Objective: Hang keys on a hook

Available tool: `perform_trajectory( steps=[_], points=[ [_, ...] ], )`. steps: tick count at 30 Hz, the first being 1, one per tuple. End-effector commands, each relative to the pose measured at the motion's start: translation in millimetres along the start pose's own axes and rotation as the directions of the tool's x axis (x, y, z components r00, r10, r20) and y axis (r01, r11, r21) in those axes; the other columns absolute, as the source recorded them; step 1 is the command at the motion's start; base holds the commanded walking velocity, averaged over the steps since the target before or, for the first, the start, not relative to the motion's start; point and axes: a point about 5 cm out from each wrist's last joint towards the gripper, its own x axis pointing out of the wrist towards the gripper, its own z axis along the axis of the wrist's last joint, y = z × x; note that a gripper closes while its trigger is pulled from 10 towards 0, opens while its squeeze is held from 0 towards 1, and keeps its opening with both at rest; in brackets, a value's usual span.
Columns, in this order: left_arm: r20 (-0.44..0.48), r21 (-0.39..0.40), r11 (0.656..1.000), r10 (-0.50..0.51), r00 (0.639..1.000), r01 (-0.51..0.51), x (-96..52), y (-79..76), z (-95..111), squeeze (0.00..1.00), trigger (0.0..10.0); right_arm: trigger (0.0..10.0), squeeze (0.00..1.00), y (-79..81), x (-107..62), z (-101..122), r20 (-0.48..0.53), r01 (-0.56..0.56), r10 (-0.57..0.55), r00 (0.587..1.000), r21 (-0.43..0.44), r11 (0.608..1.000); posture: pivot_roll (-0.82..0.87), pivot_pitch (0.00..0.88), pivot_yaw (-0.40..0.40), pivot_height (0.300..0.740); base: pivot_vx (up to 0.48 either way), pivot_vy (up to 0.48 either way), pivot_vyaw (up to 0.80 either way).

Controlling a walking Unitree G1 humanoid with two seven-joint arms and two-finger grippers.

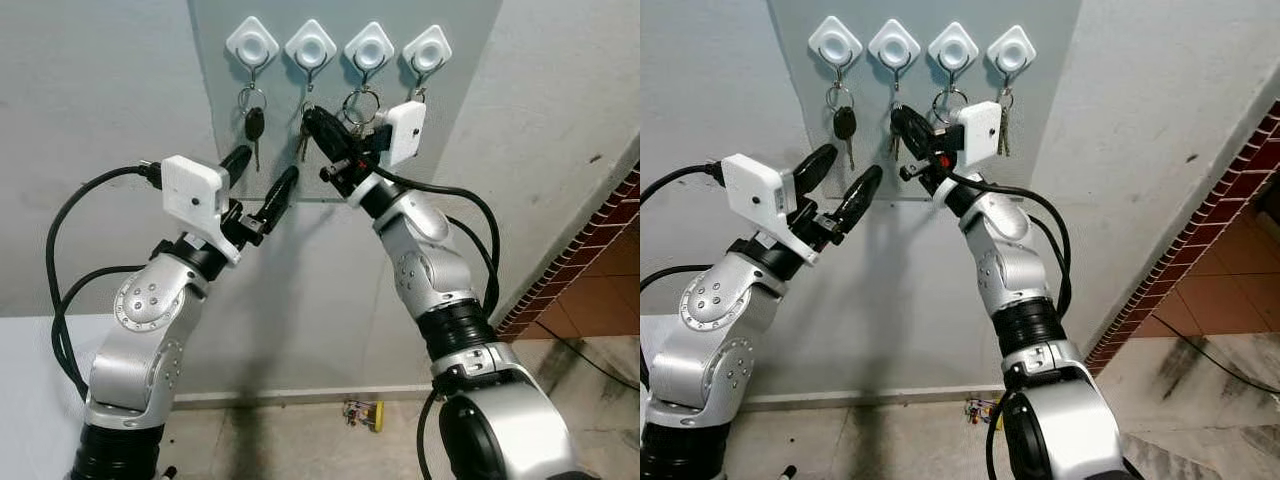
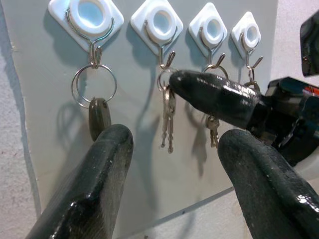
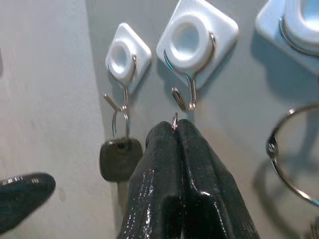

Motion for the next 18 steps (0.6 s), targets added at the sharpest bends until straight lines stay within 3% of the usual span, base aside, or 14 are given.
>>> perform_trajectory(
  steps=[1,18],
  points=[
    [-0.001,0.007,1.000,-0.007,1.000,0.007,-1.4,-2.1,2,0.00,10.0,10.0,0.00,0.2,5.9,8,0.036,-0.011,0.010,0.999,0.008,1.000,-0.05,0.055,-0.028,0.740,0.000,0.000,0.00],
    [-0.019,0.011,1.000,0.009,1.000,-0.009,0.0,-0.1,-1,0.00,10.0,10.0,0.00,-5.7,9.9,20,0.108,-0.011,0.005,0.994,0.054,0.998,-0.06,0.065,-0.026,0.740,0.000,0.000,0.00]
  ],
)
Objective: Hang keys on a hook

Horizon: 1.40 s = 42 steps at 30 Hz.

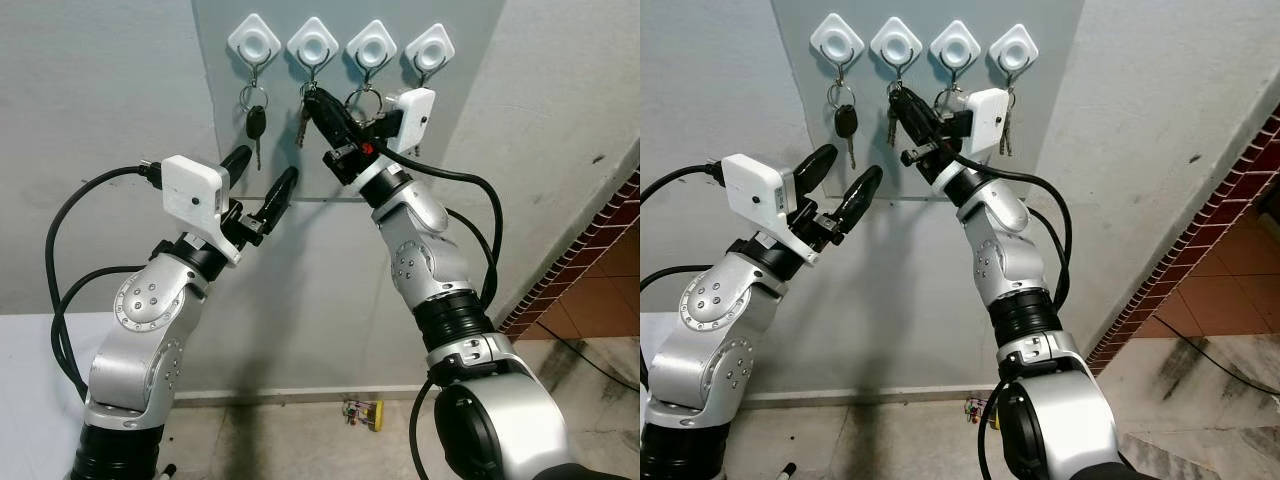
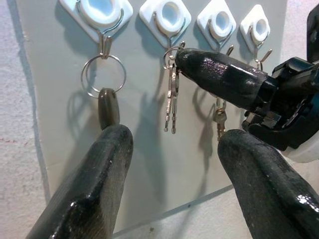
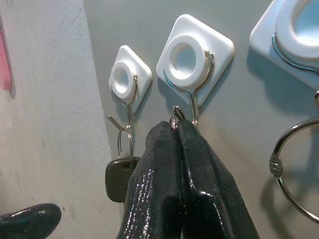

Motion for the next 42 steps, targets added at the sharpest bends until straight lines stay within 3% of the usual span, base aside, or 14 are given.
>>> perform_trajectory(
  steps=[1,6,18,28,42],
  points=[
    [-0.008,0.011,1.000,0.002,1.000,-0.001,0.3,-0.7,0,0.00,10.0,10.0,0.00,-0.1,7.9,13,0.049,-0.010,0.010,0.999,-0.012,1.000,-0.06,0.065,-0.026,0.740,0.000,0.000,0.00],
    [-0.006,0.009,1.000,0.008,1.000,-0.008,1.6,-0.4,1,0.00,10.0,10.0,0.00,2.6,3.2,5,0.012,-0.037,0.037,0.999,-0.016,0.999,-0.06,0.074,-0.029,0.740,0.000,0.000,0.00],
    [-0.006,0.008,1.000,0.021,1.000,-0.021,2.2,2.1,1,0.00,10.0,10.0,0.00,5.6,2.9,10,0.027,-0.068,0.069,0.997,-0.024,0.997,-0.06,0.078,-0.027,0.740,0.000,0.000,0.00],
    [-0.005,0.000,1.000,0.024,1.000,-0.024,2.6,2.8,1,0.00,10.0,10.0,0.00,4.6,-4.8,-1,-0.036,-0.060,0.059,0.998,-0.036,0.998,-0.07,0.082,-0.024,0.740,0.000,0.000,0.00],
    [-0.008,-0.003,1.000,0.021,1.000,-0.021,3.5,2.4,1,0.00,10.0,10.0,0.00,8.3,-3.1,14,0.067,-0.083,0.082,0.994,0.010,0.996,-0.07,0.081,-0.019,0.740,0.000,0.000,0.00]
  ],
)
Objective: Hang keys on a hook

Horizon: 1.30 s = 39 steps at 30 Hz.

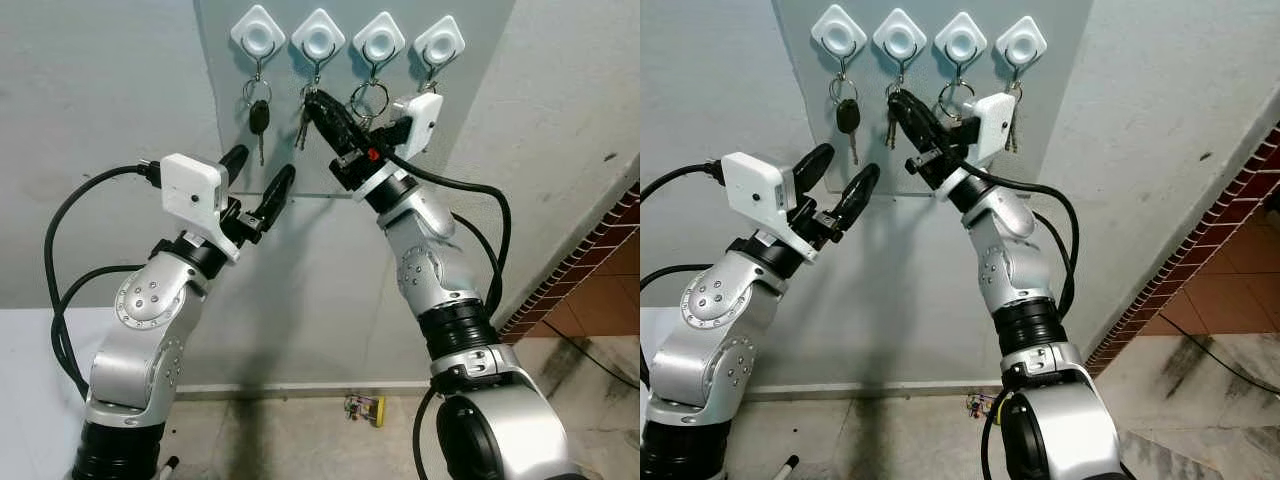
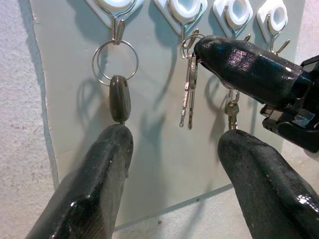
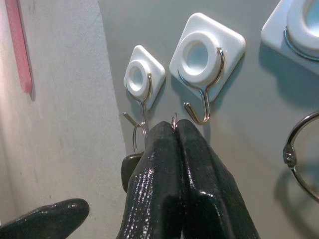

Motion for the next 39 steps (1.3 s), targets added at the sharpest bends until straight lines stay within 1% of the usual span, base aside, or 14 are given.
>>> perform_trajectory(
  steps=[1,2,4,14,16,18,20,21,22,26,31,35,37,39],
  points=[
    [0.001,-0.001,1.000,-0.003,1.000,0.003,2.1,0.4,2,0.00,10.0,10.0,0.00,3.8,4.6,9,0.039,-0.028,0.028,0.999,-0.003,1.000,-0.07,0.081,-0.019,0.740,0.000,0.000,0.00],
    [0.001,-0.002,1.000,-0.005,1.000,0.005,2.4,0.1,2,0.00,10.0,10.0,0.00,2.4,7.1,15,0.070,-0.017,0.016,0.997,0.017,1.000,-0.06,0.077,-0.019,0.740,0.000,0.000,0.00],
    [0.001,-0.001,1.000,-0.006,1.000,0.006,2.6,-0.2,2,0.00,10.0,10.0,0.00,1.3,8.3,18,0.087,-0.008,0.005,0.996,0.031,0.999,-0.06,0.075,-0.018,0.740,0.000,0.000,0.00],
    [0.004,-0.003,1.000,-0.008,1.000,0.008,3.7,-0.8,3,0.00,10.0,10.0,0.00,-2.6,11.6,23,0.109,0.013,-0.021,0.994,0.080,0.997,-0.06,0.067,-0.020,0.740,0.000,0.000,0.00],
    [0.005,-0.002,1.000,-0.008,1.000,0.008,3.7,-0.8,3,0.00,10.0,10.0,0.00,-3.6,11.9,22,0.105,0.023,-0.036,0.994,0.116,0.993,-0.06,0.067,-0.020,0.740,0.000,0.000,0.00],
    [0.006,-0.001,1.000,-0.006,1.000,0.006,4.1,-0.6,3,0.00,10.0,10.0,0.00,-6.2,12.2,21,0.096,0.050,-0.069,0.993,0.185,0.981,-0.06,0.069,-0.021,0.740,0.000,0.000,0.00],
    [0.007,-0.001,1.000,-0.006,1.000,0.006,4.0,-0.5,3,0.00,10.0,10.0,0.00,-7.2,11.9,19,0.087,0.059,-0.079,0.993,0.215,0.975,-0.06,0.069,-0.021,0.740,0.000,0.000,0.00],
    [0.006,-0.001,1.000,-0.004,1.000,0.004,4.0,-0.4,3,0.00,10.0,10.0,0.00,-8.6,11.0,17,0.075,0.073,-0.094,0.993,0.249,0.966,-0.06,0.071,-0.022,0.740,0.000,0.000,0.00],
    [0.006,-0.001,1.000,-0.004,1.000,0.004,4.2,-0.3,3,0.00,10.0,10.0,0.00,-8.8,11.0,17,0.076,0.074,-0.096,0.993,0.252,0.965,-0.06,0.073,-0.020,0.740,0.000,0.000,0.00],
    [0.005,-0.001,1.000,0.001,1.000,-0.001,4.1,0.5,3,0.00,10.0,10.0,0.00,-11.3,9.2,11,0.044,0.108,-0.132,0.990,0.358,0.927,-0.06,0.076,-0.022,0.740,0.000,0.000,0.00],
    [0.006,0.000,1.000,0.006,1.000,-0.006,4.3,1.2,4,0.00,10.0,10.0,0.00,-15.1,7.4,6,-0.013,0.146,-0.152,0.988,0.366,0.919,-0.06,0.079,-0.021,0.740,0.000,0.000,0.00],
    [0.006,0.000,1.000,0.006,1.000,-0.006,4.3,1.3,4,0.00,10.0,10.0,0.00,-15.2,7.3,6,-0.020,0.150,-0.153,0.988,0.372,0.916,-0.06,0.079,-0.021,0.740,0.000,0.000,0.00],
    [0.007,0.001,1.000,0.007,1.000,-0.007,4.3,1.5,5,0.00,10.0,10.0,0.00,-16.5,4.5,1,-0.061,0.166,-0.155,0.986,0.326,0.931,-0.06,0.081,-0.020,0.740,0.000,0.000,0.00],
    [0.007,0.002,1.000,0.007,1.000,-0.007,4.3,1.5,5,0.00,10.0,10.0,0.00,-16.6,4.0,0,-0.070,0.168,-0.154,0.986,0.324,0.931,-0.06,0.081,-0.020,0.740,0.000,0.000,0.00]
  ],
)
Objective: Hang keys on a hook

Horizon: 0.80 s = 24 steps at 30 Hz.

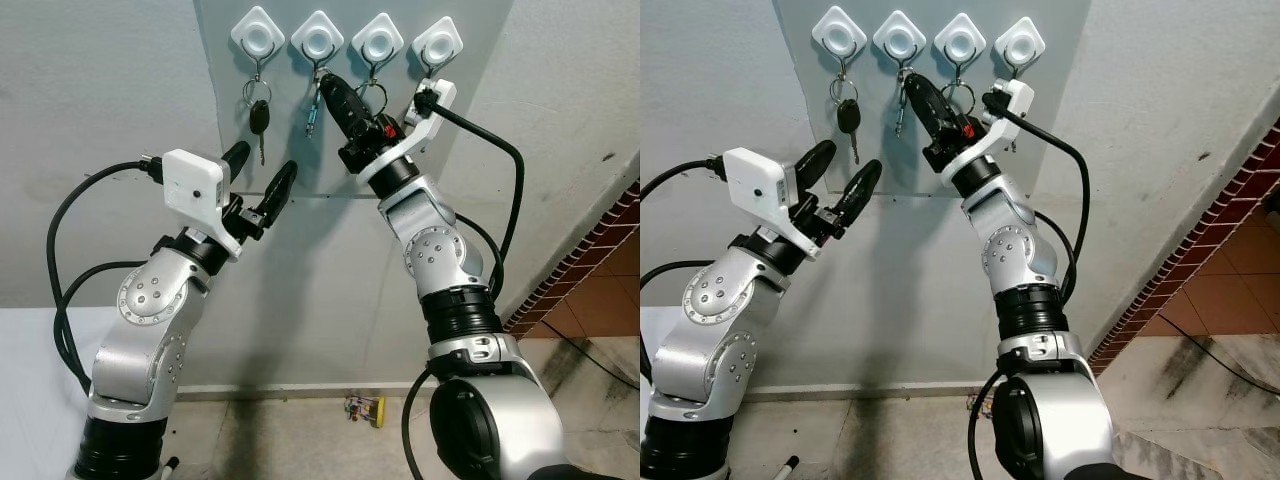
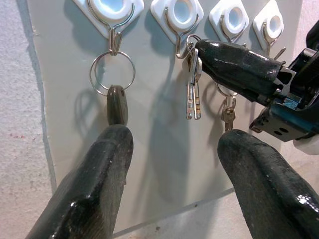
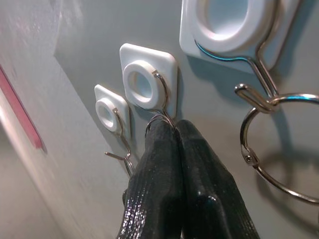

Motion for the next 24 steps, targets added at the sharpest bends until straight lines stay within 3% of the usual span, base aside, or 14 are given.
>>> perform_trajectory(
  steps=[1,15,24],
  points=[
    [0.001,0.004,1.000,0.010,1.000,-0.010,0.2,2.0,2.6,0.00,10.0,10.0,0.00,-7.1,-3.9,-7.0,-0.063,0.048,-0.050,0.997,-0.021,0.999,-0.06,0.084,-0.019,0.740,0.000,0.000,0.00],
    [0.000,-0.003,1.000,0.017,1.000,-0.017,0.2,3.2,3.4,0.00,10.0,10.0,0.00,-4.5,-8.1,-9.3,-0.114,0.013,-0.032,0.993,-0.161,0.987,-0.07,0.090,-0.020,0.740,0.000,0.000,0.00],
    [-0.002,-0.008,1.000,0.022,1.000,-0.022,-1.0,3.3,3.4,0.00,10.0,10.0,0.00,0.1,-8.5,-9.5,-0.120,-0.014,-0.006,0.993,-0.162,0.987,-0.07,0.090,-0.021,0.740,0.000,0.000,0.00]
  ],
)
